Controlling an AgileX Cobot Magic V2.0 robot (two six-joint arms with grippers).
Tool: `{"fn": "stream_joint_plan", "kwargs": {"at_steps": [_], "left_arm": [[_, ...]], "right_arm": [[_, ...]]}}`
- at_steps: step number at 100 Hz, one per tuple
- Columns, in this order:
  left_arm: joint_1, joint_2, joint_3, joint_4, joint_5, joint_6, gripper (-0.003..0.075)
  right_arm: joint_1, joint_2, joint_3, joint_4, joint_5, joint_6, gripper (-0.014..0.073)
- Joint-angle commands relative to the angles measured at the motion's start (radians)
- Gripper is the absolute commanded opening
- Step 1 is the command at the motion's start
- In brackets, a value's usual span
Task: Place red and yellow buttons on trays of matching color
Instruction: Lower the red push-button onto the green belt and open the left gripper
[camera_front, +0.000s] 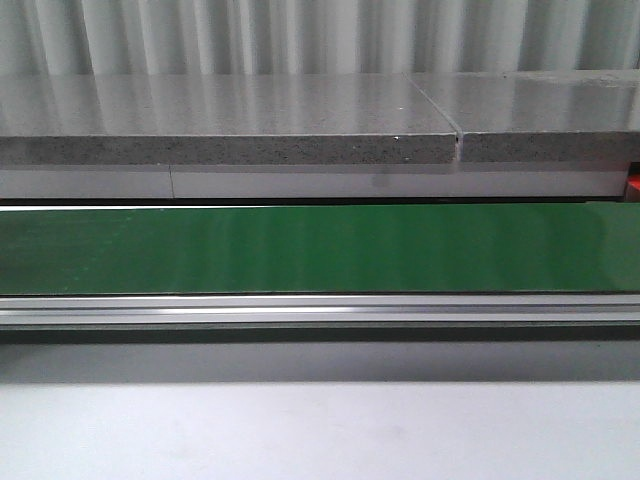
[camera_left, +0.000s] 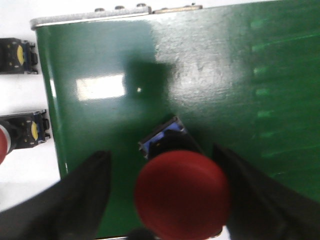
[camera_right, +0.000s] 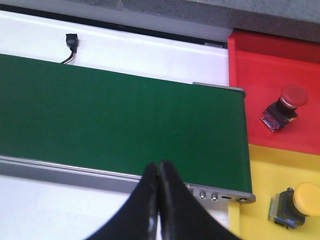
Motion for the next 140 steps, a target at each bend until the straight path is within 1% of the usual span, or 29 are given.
{"fn": "stream_joint_plan", "kwargs": {"at_steps": [1,6,9,35,45,59,76,87,111,127,140], "left_arm": [[-0.011,-0.043,-0.027,-0.004,-0.010,-0.003,0.0631],[-0.024,-0.051,-0.027,-0.005,-0.015,-0.003,0.0676],[-0.030,-0.056,-0.027,-0.005,-0.018,-0.003,0.0684],[-0.111,-0.151,-0.029,-0.007,-0.004,0.005,0.0671],[-0.121,-0.194,-0.029,-0.007,0.005,0.005,0.0671],[-0.103,-0.242,-0.029,0.006,0.005,-0.078,0.0671],[-0.027,-0.265,-0.027,0.027,-0.006,-0.196,0.0671],[0.051,-0.265,-0.004,0.048,-0.045,-0.266,0.0671],[0.220,-0.265,0.095,0.061,-0.118,-0.321,0.0671],[0.339,-0.265,0.175,0.135,-0.173,-0.405,0.0671],[0.415,-0.260,0.222,0.170,-0.207,-0.408,0.0671]], "right_arm": [[0.001,-0.002,-0.024,0.004,-0.065,-0.012,-0.0071],[0.001,-0.002,-0.024,0.004,-0.065,-0.012,-0.0071],[0.001,-0.002,-0.024,0.004,-0.065,-0.012,-0.0071],[0.001,-0.002,-0.024,0.004,-0.065,-0.012,-0.0071],[0.001,-0.002,-0.024,0.004,-0.065,-0.012,-0.0071],[0.001,-0.002,-0.024,0.004,-0.065,-0.012,-0.0071],[0.001,-0.002,-0.024,0.004,-0.065,-0.012,-0.0071],[0.001,-0.002,-0.024,0.004,-0.065,-0.012,-0.0071],[0.001,-0.002,-0.024,0.004,-0.065,-0.012,-0.0071],[0.001,-0.002,-0.024,0.004,-0.065,-0.012,-0.0071],[0.001,-0.002,-0.024,0.004,-0.065,-0.012,-0.0071]]}}
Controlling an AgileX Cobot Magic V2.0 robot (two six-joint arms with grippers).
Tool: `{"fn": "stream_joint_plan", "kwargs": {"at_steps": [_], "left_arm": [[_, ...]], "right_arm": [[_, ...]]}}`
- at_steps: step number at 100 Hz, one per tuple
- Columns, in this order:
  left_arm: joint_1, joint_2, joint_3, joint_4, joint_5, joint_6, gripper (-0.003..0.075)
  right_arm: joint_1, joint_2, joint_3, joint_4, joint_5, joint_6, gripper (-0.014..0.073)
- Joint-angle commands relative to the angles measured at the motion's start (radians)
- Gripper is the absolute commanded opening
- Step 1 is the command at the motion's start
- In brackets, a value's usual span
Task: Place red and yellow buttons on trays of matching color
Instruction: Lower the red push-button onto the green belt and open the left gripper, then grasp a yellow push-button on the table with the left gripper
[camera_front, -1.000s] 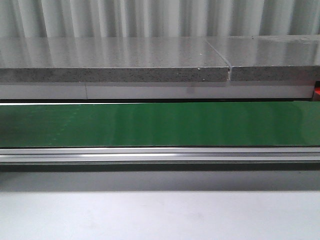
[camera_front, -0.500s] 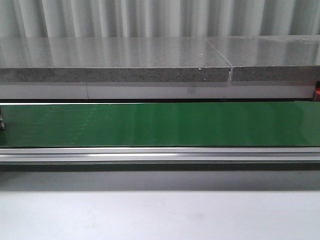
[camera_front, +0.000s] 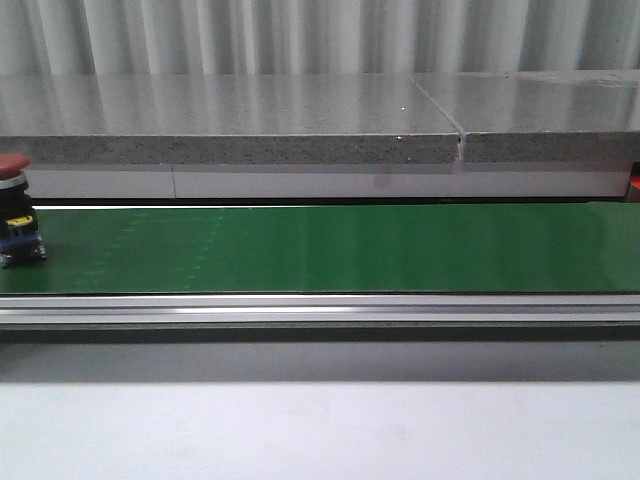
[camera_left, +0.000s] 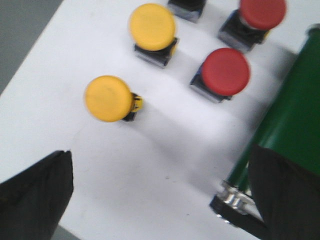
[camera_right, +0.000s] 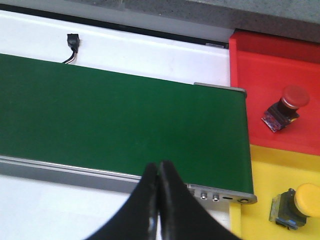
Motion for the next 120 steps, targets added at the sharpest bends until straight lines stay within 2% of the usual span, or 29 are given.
{"fn": "stream_joint_plan", "kwargs": {"at_steps": [1,15,31,65,92,120], "left_arm": [[0.045,-0.027,-0.001,0.023,-0.067,-0.020,0.0671],[0.080,0.024,0.001,0.023,-0.099,-0.029,0.0671],[0.080,0.082,0.001,0.065,-0.132,-0.082,0.0671],[0.080,0.199,-0.005,0.083,-0.215,-0.089,0.0671],[0.080,0.308,-0.088,0.083,-0.203,-0.089,0.0671],[0.080,0.319,-0.098,0.083,-0.224,-0.089,0.0667]], "right_arm": [[0.001,-0.002,-0.024,0.004,-0.065,-0.012,-0.0071],[0.001,-0.002,-0.024,0.004,-0.065,-0.012,-0.0071],[0.001,-0.002,-0.024,0.004,-0.065,-0.012,-0.0071],[0.001,-0.002,-0.024,0.004,-0.065,-0.012,-0.0071],[0.001,-0.002,-0.024,0.004,-0.065,-0.012,-0.0071],[0.001,-0.002,-0.024,0.004,-0.065,-0.012,-0.0071]]}}
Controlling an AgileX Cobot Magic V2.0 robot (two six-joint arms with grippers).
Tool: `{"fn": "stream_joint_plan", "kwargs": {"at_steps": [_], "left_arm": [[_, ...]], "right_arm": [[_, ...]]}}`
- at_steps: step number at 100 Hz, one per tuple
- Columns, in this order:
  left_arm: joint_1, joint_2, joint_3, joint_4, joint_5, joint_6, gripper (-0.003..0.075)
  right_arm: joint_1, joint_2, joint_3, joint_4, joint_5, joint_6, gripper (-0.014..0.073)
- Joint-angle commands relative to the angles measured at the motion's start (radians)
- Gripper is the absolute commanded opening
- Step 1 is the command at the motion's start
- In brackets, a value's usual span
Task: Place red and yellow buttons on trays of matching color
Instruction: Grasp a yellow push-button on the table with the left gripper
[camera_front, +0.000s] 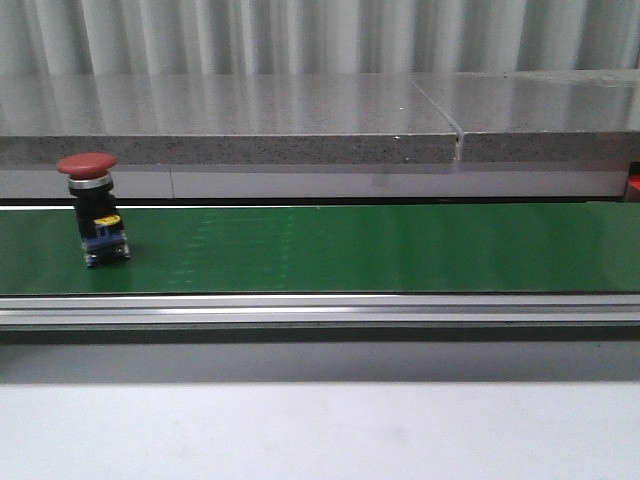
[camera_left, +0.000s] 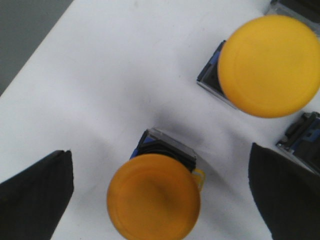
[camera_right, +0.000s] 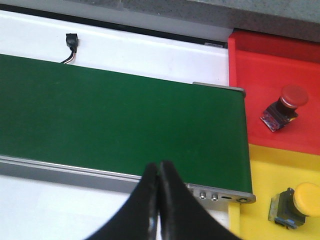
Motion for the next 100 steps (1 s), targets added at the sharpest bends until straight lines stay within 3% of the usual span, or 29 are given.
{"fn": "stream_joint_plan", "kwargs": {"at_steps": [1,11,18,37,44,70,100], "left_arm": [[0.002,-0.041,-0.032,0.007,-0.043,-0.009,0.0665],[0.002,-0.041,-0.032,0.007,-0.048,-0.009,0.0583],[0.002,-0.041,-0.032,0.007,-0.048,-0.009,0.0476],[0.002,-0.041,-0.032,0.000,-0.037,-0.009,0.0087],[0.002,-0.043,-0.034,-0.001,-0.021,-0.009,-0.0018],[0.000,-0.104,-0.038,-0.003,0.043,-0.015,-0.0020],[-0.046,-0.334,-0.038,-0.019,0.089,0.016,-0.0020]], "right_arm": [[0.001,-0.002,-0.024,0.004,-0.065,-0.012,-0.0071],[0.001,-0.002,-0.024,0.004,-0.065,-0.012,-0.0071],[0.001,-0.002,-0.024,0.004,-0.065,-0.012,-0.0071],[0.001,-0.002,-0.024,0.004,-0.065,-0.012,-0.0071],[0.001,-0.002,-0.024,0.004,-0.065,-0.012,-0.0071],[0.001,-0.002,-0.024,0.004,-0.065,-0.012,-0.0071],[0.001,-0.002,-0.024,0.004,-0.065,-0.012,-0.0071]]}}
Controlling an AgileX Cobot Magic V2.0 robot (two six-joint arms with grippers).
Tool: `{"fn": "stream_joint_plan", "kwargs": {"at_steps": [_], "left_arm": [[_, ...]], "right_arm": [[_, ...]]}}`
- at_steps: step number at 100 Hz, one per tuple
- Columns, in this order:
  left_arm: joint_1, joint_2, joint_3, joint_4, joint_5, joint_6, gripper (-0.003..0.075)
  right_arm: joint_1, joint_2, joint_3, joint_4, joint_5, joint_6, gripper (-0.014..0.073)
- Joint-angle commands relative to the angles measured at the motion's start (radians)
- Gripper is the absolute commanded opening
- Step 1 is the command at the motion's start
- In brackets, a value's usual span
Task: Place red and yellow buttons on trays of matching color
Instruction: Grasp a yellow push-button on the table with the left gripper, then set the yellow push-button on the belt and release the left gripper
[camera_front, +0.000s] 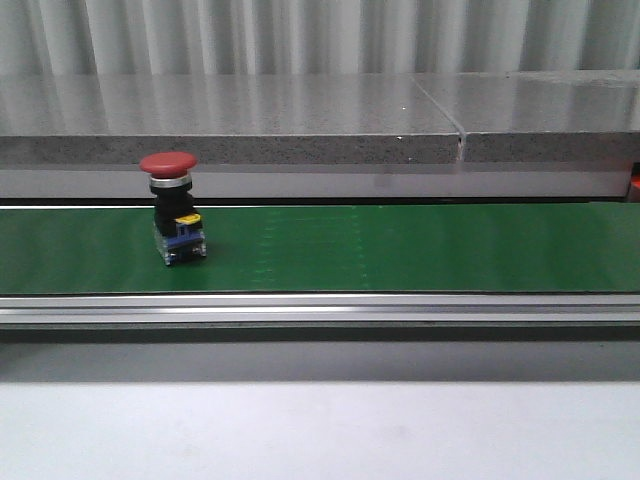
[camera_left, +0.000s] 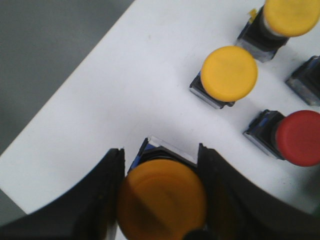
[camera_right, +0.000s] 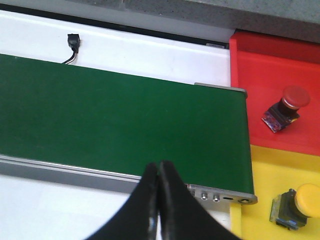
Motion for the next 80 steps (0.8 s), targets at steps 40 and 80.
{"fn": "stream_joint_plan", "kwargs": {"at_steps": [40,80], "left_arm": [[-0.336,-0.197,-0.031,-0.022,0.008,0.113,-0.0020],[-0.438,-0.041,-0.083,-0.039,0.009,0.124,-0.0020]], "right_arm": [[0.001,-0.002,-0.024,0.004,-0.065,-0.011,-0.0071],[0.001,-0.002,-0.024,0.004,-0.065,-0.011,-0.0071]]}}
